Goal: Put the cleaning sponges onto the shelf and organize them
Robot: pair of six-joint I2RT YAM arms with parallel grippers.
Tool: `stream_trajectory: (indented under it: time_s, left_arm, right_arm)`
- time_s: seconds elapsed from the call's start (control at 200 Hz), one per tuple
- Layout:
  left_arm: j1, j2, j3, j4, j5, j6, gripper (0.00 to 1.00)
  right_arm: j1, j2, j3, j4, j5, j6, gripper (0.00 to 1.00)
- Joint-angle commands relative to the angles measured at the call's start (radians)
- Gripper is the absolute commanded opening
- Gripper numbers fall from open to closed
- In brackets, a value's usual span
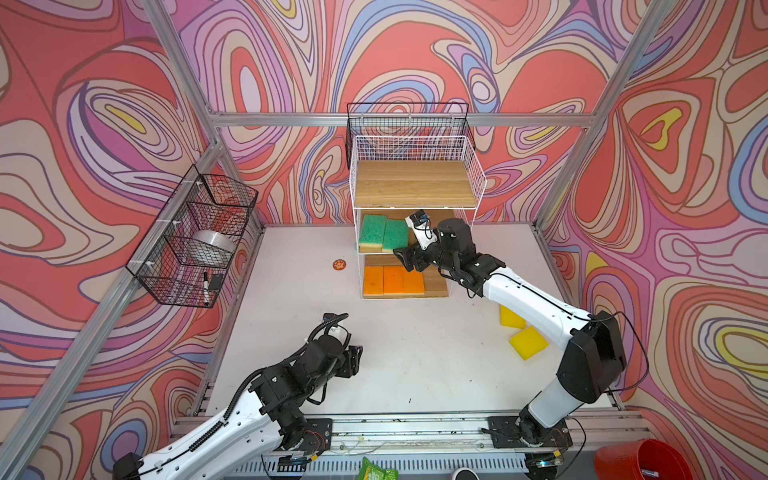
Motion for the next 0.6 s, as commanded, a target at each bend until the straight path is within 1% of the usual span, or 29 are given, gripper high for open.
stream_trajectory:
  time_s: [0.0,0.27,0.501,0.596]
  left_arm:
    - [0.006,-0.003,0.003,-0.01,-0.011,0.001,0.69]
    - [0.007,0.0,0.003,-0.006,-0.009,0.0,0.69]
    - [0.007,0.0,0.008,-0.012,-0.01,0.002,0.7]
    - [0.006,-0.007,0.007,-0.018,-0.009,0.001,0.69]
  right_arm:
    - [-0.008,0.01,0.047,0.014,0.054,0.033,0.89]
    - [-0.009,0.007,0.045,0.026,0.076,0.045,0.88]
    - [-0.009,0.029,0.059,0.026,0.028,0.048,0.89]
    - [-0.009,0.033,0.068,0.028,0.035,0.052,0.89]
